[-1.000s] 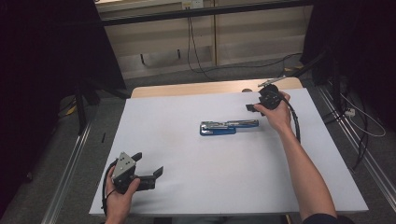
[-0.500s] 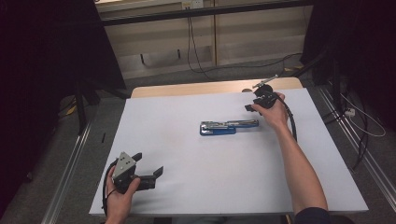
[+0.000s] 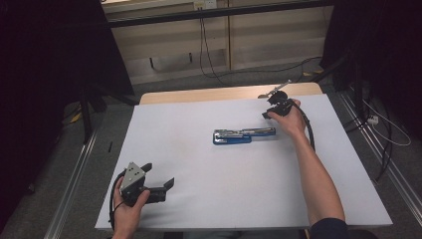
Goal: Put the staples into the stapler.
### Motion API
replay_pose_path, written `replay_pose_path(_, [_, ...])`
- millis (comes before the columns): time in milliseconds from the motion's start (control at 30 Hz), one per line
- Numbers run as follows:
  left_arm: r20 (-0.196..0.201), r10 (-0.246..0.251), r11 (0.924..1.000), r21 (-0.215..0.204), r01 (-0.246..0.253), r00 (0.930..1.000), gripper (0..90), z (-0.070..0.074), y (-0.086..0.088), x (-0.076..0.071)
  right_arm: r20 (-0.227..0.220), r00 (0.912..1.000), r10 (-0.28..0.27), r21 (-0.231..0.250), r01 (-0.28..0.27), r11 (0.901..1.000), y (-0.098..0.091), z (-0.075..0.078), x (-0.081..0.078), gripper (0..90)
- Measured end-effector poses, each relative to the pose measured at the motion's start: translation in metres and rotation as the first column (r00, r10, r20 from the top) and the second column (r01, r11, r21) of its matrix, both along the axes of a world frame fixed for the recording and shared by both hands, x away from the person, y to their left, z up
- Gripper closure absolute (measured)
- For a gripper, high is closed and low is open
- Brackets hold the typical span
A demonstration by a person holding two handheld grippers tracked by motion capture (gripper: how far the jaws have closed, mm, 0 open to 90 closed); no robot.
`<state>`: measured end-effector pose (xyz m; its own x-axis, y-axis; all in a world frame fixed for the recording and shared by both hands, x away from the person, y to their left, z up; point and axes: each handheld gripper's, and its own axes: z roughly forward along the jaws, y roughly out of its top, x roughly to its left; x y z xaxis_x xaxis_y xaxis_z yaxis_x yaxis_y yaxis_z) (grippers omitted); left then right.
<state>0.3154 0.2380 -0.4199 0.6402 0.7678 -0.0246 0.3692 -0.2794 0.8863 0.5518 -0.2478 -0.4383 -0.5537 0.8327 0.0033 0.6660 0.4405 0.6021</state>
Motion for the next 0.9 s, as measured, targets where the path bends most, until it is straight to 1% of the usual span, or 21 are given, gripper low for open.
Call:
replay_pose_path(100, [-0.001, 0.000, 1.0000, -0.005, 0.000, 1.0000, 4.1, -0.0001, 0.0000, 0.0002, -0.001, 1.0000, 0.001, -0.008, -0.001, 1.0000, 0.0001, -0.0016, 0.0009, 70.2])
replay_pose_path(167, [-0.004, 0.001, 1.0000, -0.002, -0.001, 1.0000, 4.1, 0.0000, -0.0001, 0.0000, -0.010, 1.0000, 0.001, -0.017, -0.001, 0.9999, 0.0004, -0.0034, 0.0014, 70.9])
replay_pose_path(300, [-0.004, -0.001, 1.0000, -0.001, 0.001, 1.0000, 4.1, -0.0002, 0.0002, 0.0005, -0.017, 0.9998, -0.001, -0.022, 0.001, 0.9998, 0.0000, -0.0059, 0.0025, 74.1])
replay_pose_path(400, [-0.002, -0.001, 1.0000, 0.001, 0.001, 1.0000, 4.1, -0.0003, 0.0005, 0.0008, -0.014, 0.9999, 0.001, -0.039, -0.002, 0.9992, 0.0005, -0.0061, 0.0030, 78.3])
replay_pose_path(533, [-0.002, -0.003, 1.0000, 0.001, 0.003, 1.0000, 4.1, -0.0003, -0.0001, 0.0005, -0.011, 0.9999, -0.004, -0.040, 0.004, 0.9992, 0.0013, -0.0063, 0.0033, 78.3])
replay_pose_path(767, [-0.001, -0.005, 1.0000, 0.002, 0.005, 1.0000, 4.1, -0.0003, -0.0001, 0.0005, -0.014, 0.9999, 0.006, -0.042, -0.007, 0.9991, 0.0012, -0.0063, 0.0052, 78.2])
replay_pose_path(900, [-0.002, -0.006, 1.0000, 0.003, 0.006, 1.0000, 4.1, -0.0004, 0.0003, 0.0007, -0.013, 0.9999, 0.000, -0.039, 0.000, 0.9992, 0.0014, -0.0067, 0.0057, 78.2])
